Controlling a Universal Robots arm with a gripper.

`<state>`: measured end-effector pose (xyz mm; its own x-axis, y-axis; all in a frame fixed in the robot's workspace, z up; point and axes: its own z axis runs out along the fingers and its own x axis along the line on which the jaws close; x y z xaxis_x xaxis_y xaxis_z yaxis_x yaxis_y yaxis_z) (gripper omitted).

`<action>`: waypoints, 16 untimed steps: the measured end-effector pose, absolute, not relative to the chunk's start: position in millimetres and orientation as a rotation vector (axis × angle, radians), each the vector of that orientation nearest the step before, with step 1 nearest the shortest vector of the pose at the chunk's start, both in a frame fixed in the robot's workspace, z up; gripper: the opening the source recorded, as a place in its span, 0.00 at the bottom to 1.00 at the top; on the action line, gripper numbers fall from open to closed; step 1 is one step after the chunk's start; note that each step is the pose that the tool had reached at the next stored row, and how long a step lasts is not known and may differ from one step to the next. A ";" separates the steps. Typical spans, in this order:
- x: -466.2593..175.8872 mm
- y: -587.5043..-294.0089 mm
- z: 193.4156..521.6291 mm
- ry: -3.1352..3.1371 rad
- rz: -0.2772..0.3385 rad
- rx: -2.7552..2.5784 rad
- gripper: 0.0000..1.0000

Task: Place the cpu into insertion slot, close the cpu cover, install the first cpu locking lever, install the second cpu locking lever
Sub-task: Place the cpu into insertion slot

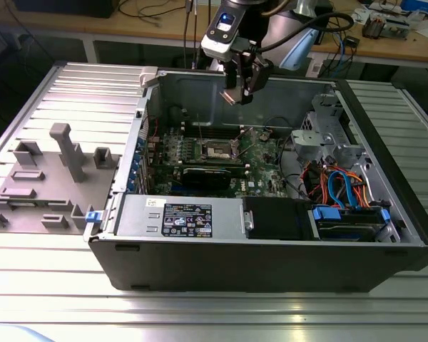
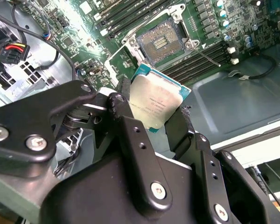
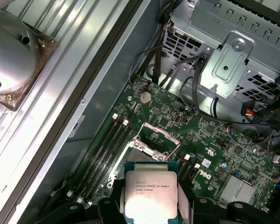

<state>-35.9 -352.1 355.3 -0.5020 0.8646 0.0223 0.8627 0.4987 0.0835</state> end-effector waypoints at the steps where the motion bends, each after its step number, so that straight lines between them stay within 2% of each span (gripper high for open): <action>1: -35.9 -352.1 355.2 2.700 0.130 1.556 0.54; 16: -35.9 -352.1 355.0 2.683 0.130 1.584 0.54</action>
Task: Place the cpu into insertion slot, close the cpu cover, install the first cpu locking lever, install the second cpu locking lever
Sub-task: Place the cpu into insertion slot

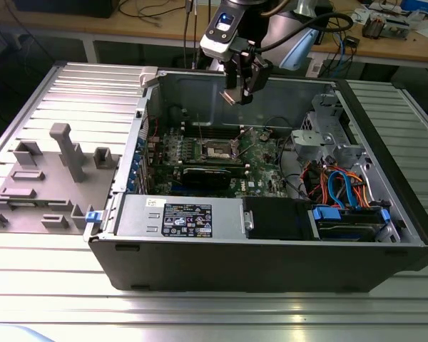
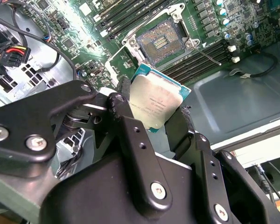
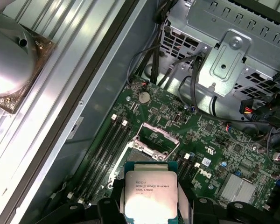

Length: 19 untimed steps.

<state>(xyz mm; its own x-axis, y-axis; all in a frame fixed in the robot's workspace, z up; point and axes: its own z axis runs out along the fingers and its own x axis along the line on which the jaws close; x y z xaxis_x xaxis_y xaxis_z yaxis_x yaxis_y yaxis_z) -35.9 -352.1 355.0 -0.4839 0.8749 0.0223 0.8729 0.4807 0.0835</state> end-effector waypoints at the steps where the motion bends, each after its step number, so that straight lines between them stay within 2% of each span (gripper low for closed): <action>1: -35.9 -352.1 355.0 2.683 0.130 1.584 0.54; 19: -35.9 -352.1 354.8 2.664 0.130 1.614 0.54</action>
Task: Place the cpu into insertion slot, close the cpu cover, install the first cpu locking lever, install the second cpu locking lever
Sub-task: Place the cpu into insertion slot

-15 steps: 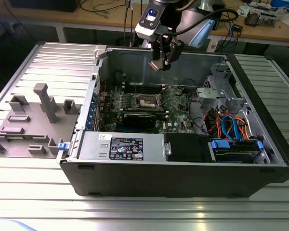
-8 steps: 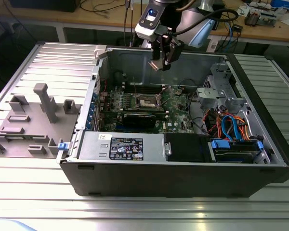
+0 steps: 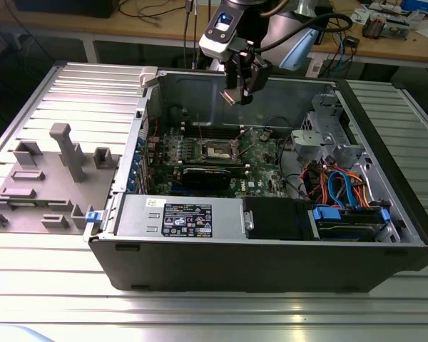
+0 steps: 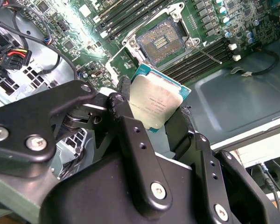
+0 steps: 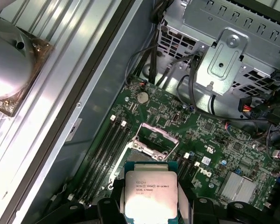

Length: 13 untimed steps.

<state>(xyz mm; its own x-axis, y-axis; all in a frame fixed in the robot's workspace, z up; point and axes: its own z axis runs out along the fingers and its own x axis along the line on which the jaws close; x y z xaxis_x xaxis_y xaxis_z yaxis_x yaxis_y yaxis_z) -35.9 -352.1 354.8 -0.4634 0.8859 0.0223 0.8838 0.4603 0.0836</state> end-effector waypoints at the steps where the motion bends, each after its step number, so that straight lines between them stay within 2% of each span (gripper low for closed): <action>1: -35.9 -352.1 354.8 2.663 0.130 1.616 0.54; 13: -35.9 -352.1 354.7 2.650 0.129 1.636 0.54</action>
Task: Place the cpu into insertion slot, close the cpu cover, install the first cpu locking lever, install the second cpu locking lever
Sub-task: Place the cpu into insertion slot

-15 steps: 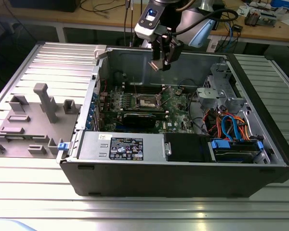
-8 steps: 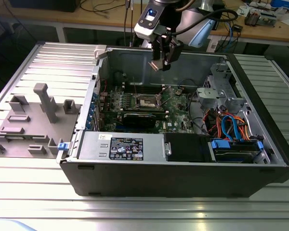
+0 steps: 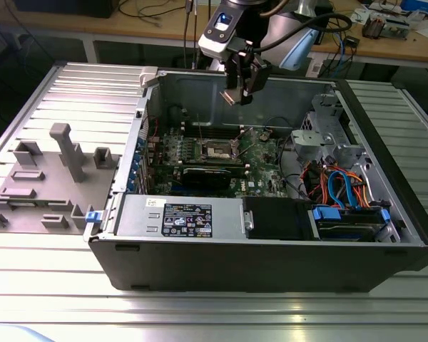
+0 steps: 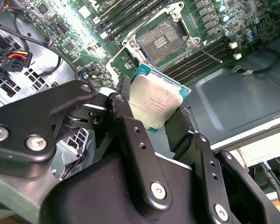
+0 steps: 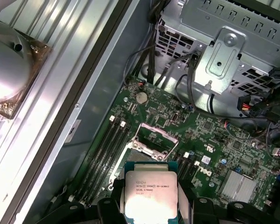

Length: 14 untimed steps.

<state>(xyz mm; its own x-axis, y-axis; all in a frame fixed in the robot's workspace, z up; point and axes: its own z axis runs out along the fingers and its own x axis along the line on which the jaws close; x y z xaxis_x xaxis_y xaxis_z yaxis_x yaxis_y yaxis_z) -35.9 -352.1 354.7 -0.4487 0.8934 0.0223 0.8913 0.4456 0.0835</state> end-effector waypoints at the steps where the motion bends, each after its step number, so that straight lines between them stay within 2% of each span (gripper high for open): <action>1: -35.9 -352.1 354.7 2.648 0.129 1.639 0.54; 14: -35.9 -352.0 352.4 2.583 0.126 1.737 0.54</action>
